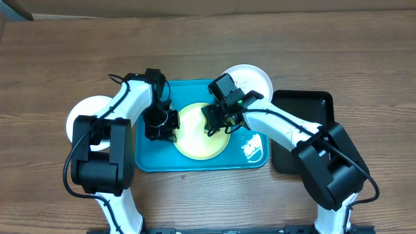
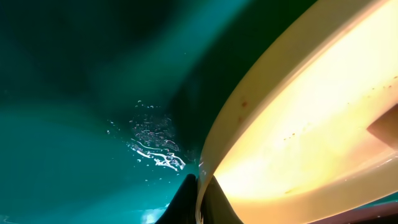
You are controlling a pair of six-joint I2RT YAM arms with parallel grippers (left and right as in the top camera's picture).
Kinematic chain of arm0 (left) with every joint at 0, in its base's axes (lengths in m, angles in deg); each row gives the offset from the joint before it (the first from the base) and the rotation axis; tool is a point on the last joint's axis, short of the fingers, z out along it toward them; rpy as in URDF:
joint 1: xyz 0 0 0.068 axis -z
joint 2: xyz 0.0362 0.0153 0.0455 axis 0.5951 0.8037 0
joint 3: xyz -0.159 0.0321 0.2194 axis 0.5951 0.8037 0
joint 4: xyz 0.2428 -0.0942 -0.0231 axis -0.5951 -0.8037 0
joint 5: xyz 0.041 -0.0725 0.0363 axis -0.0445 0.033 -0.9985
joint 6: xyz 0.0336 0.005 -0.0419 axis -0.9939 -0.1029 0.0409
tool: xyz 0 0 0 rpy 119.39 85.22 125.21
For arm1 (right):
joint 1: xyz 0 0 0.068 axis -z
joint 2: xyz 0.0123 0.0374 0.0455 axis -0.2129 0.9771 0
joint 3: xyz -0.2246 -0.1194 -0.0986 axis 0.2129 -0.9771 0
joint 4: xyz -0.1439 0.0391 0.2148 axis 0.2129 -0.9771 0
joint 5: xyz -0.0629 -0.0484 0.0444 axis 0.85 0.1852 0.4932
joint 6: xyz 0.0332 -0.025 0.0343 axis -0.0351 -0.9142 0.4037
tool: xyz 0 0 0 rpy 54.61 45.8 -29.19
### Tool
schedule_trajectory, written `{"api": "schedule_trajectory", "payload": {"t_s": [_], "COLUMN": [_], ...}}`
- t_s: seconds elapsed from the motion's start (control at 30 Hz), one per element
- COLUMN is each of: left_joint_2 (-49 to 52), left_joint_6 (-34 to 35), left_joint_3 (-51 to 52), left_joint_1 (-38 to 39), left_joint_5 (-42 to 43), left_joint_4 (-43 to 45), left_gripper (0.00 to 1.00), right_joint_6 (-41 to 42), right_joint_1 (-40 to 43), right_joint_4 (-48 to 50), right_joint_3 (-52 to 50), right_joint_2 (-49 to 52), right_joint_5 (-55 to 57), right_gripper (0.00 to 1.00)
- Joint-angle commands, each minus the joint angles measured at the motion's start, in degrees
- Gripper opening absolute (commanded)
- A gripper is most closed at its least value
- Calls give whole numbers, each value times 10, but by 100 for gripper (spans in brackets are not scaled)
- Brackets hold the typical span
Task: Clean dirty plates on tray and stack at the side
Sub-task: 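Scrub the yellow plate with the sponge while left gripper holds it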
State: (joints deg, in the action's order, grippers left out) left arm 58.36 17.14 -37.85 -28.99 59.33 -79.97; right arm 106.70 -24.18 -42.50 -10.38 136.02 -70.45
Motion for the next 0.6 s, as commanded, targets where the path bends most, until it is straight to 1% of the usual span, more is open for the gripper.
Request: {"api": "schedule_trajectory", "payload": {"t_s": [0.0,0.07,0.13,0.2,0.23,0.27,0.4,0.47,0.57], "left_joint_2": [6,6,6,6,6,6,6,6,6], "left_joint_6": [1,1,1,1,1,1,1,1,1], "left_joint_3": [4,4,4,4,4,4,4,4,4], "left_joint_1": [4,4,4,4,4,4,4,4,4], "left_joint_5": [-10,-10,-10,-10,-10,-10,-10,-10,-10], "left_joint_4": [-7,-7,-7,-7,-7,-7,-7,-7,-7], "left_gripper": [4,4,4,4,4,4,4,4,4], "right_joint_6": [-2,-26,-52,-71,-82,-84,-83,-83,-83], "right_joint_1": [2,2,2,2,1,1,1,2,3], "right_joint_4": [17,28,35,28,15,-32,-120,-151,-171], "right_joint_3": [14,14,14,14,14,14,14,14,15], "right_joint_2": [10,10,10,10,10,10,10,10,6], "right_joint_5": [32,31,27,1,-13,-14,1,7,8], "right_gripper": [5,5,9,11,11,9,8,4,4]}}
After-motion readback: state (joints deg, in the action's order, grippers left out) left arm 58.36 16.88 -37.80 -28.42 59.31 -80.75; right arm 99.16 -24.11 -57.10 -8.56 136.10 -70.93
